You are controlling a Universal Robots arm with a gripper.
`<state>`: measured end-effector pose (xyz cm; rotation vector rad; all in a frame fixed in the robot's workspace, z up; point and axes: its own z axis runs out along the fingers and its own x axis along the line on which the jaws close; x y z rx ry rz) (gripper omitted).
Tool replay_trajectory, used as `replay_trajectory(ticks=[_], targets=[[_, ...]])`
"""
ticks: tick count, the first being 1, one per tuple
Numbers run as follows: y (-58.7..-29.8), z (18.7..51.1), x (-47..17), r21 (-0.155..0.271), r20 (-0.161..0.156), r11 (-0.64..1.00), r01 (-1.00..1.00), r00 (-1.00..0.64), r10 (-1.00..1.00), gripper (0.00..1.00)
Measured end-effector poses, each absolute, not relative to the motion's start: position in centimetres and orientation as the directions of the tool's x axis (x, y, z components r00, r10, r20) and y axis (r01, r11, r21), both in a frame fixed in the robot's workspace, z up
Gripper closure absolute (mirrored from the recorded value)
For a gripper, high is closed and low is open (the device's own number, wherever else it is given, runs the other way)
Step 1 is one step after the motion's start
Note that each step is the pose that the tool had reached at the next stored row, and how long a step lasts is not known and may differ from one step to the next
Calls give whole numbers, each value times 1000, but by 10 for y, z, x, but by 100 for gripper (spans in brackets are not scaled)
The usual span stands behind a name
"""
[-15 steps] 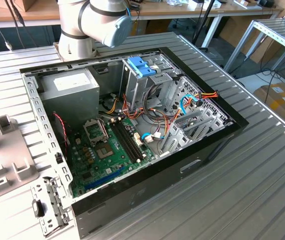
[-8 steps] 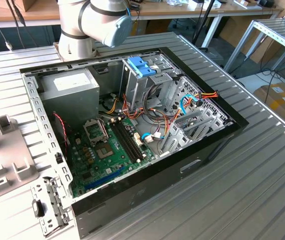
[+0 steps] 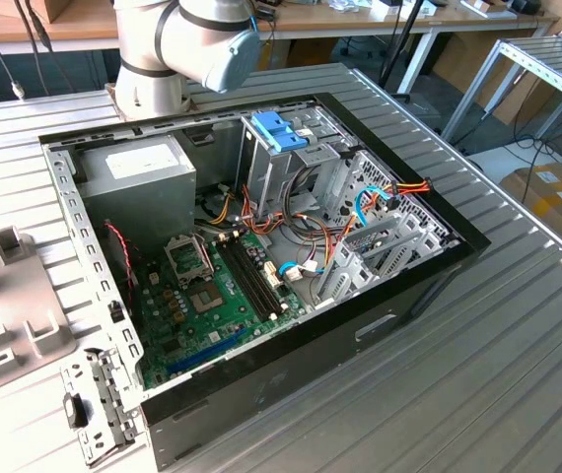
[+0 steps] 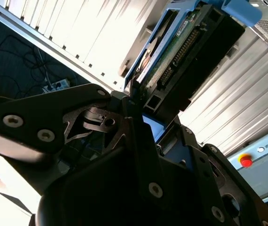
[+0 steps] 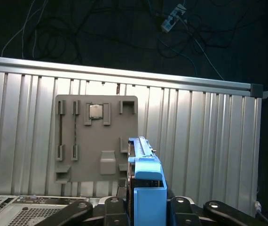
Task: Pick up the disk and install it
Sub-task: 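Pick up the disk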
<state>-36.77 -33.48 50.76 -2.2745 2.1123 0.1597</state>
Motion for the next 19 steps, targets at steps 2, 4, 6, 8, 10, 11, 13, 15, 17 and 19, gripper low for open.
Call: replay_trajectory(ticks=[2, 4, 6, 8, 10, 11, 13, 15, 17, 19], targets=[[-335, 508, -365, 45, -98, -76, -996, 71, -993, 63], [-335, 508, -363, 45, -98, -76, -996, 71, -993, 63], [-335, 508, -361, 45, -98, -76, -996, 71, -993, 63], [-335, 508, -359, 45, -98, -76, -996, 71, -993, 63], [-336, 508, -355, 45, -98, -76, -996, 71, -993, 63], [-336, 508, -354, 45, -98, -76, -996, 71, -993, 63], [-337, 508, -340, 45, -98, -76, -996, 71, -993, 63], [-338, 507, -316, 45, -98, -76, -996, 71, -993, 63], [-338, 507, -311, 45, -98, -76, -996, 71, -993, 63], [-338, 507, -309, 45, -98, -76, -996, 71, -993, 63]])
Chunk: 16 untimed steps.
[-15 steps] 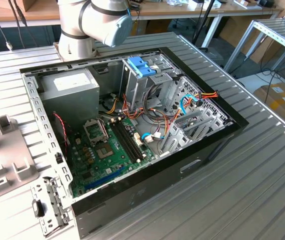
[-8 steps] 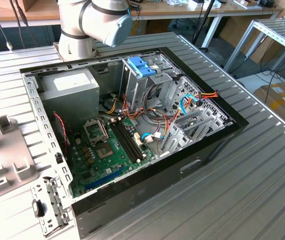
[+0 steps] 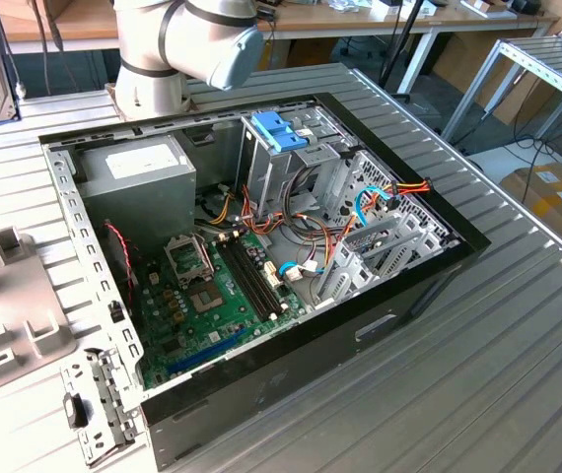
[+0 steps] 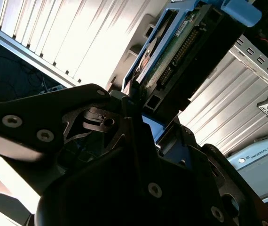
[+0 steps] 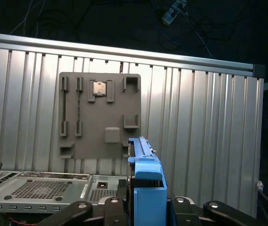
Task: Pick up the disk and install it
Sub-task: 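Pick up the disk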
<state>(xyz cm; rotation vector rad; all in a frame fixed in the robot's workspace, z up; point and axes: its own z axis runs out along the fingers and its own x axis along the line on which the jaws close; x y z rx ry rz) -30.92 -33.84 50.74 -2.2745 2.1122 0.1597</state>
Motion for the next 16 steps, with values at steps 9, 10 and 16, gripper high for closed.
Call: replay_trajectory(ticks=[9, 10, 16], targets=[[-339, 507, -301, 45, -98, -76, -996, 71, -993, 63], [-339, 507, -300, 45, -98, -76, -996, 71, -993, 63], [-339, 507, -294, 45, -98, -76, -996, 71, -993, 63]])
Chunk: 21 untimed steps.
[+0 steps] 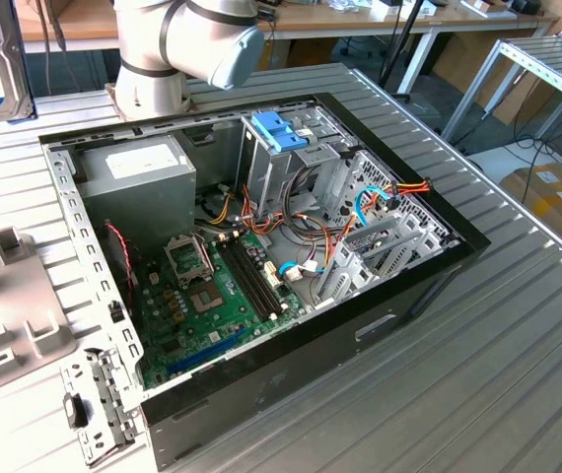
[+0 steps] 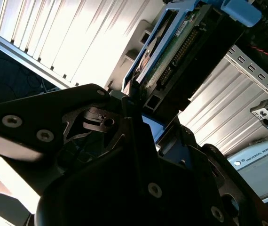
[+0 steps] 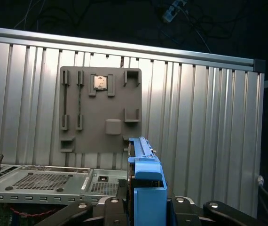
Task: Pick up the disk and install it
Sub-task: 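Pick up the disk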
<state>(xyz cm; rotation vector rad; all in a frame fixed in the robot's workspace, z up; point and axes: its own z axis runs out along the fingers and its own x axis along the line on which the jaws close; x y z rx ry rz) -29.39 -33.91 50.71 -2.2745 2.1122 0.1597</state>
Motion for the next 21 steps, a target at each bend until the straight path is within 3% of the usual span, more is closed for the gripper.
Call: replay_trajectory(ticks=[21], targets=[[-341, 507, -266, 45, -98, -76, -996, 71, -993, 63]])
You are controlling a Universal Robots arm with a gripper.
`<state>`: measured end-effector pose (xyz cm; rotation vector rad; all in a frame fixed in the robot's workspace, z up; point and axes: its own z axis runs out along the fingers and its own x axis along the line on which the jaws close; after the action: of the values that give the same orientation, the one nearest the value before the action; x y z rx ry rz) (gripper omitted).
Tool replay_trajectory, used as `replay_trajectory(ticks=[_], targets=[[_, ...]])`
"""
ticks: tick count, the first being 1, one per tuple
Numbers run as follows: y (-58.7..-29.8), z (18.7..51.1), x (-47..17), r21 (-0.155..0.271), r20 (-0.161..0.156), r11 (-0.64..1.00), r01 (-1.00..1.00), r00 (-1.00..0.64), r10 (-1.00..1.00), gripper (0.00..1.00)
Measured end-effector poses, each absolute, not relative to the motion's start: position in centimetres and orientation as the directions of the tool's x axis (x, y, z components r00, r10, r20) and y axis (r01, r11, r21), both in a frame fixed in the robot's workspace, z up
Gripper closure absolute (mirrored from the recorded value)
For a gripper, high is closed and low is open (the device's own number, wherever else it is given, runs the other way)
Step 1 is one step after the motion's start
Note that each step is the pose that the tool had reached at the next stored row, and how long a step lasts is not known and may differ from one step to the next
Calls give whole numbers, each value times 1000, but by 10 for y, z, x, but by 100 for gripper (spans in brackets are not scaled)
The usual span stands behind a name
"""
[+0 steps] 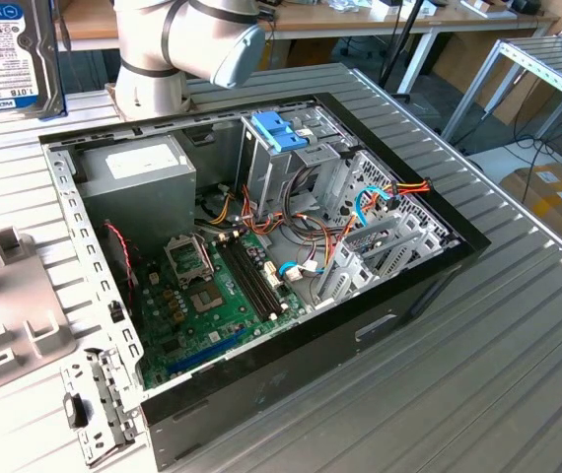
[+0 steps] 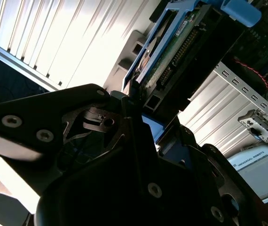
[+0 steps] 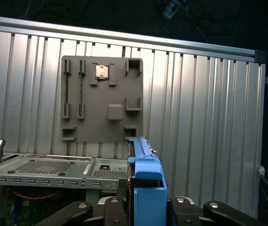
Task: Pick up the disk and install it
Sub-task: 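Pick up the disk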
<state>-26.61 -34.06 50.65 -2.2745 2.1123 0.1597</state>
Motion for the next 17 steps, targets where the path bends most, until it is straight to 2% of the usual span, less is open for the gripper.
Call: replay_trajectory(ticks=[17], targets=[[-342, 506, -252, 45, -98, -76, -996, 71, -993, 63]])
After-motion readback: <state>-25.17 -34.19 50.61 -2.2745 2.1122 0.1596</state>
